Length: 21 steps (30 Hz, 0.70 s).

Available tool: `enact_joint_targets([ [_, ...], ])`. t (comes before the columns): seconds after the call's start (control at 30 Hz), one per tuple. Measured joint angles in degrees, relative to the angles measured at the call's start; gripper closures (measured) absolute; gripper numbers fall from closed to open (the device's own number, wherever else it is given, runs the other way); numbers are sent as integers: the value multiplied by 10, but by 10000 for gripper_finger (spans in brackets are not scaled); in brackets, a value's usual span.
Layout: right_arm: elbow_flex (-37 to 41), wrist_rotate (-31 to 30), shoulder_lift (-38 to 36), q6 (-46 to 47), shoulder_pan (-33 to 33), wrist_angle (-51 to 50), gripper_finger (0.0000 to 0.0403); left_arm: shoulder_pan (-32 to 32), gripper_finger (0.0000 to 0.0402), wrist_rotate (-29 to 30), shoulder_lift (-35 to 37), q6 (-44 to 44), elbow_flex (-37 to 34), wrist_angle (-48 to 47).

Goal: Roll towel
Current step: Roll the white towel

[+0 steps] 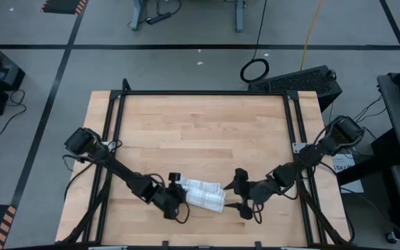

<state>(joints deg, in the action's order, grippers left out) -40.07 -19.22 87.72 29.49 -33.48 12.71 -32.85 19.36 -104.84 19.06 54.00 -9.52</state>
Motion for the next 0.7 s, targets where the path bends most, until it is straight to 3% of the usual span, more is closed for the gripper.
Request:
enact_joint_targets([
  [0.3, -88, -25, 36, -20, -12, -114, 101, 65, 272, -128, 39, 14, 1, -8],
  [0.57, -219, -36, 142, -6, -5, -258, 101, 136, 272, -254, 44, 59, 2, -11],
  [0.7, -287, -77, 204, 16, -3, -345, 101, 164, 272, -294, 44, 68, 2, -13],
])
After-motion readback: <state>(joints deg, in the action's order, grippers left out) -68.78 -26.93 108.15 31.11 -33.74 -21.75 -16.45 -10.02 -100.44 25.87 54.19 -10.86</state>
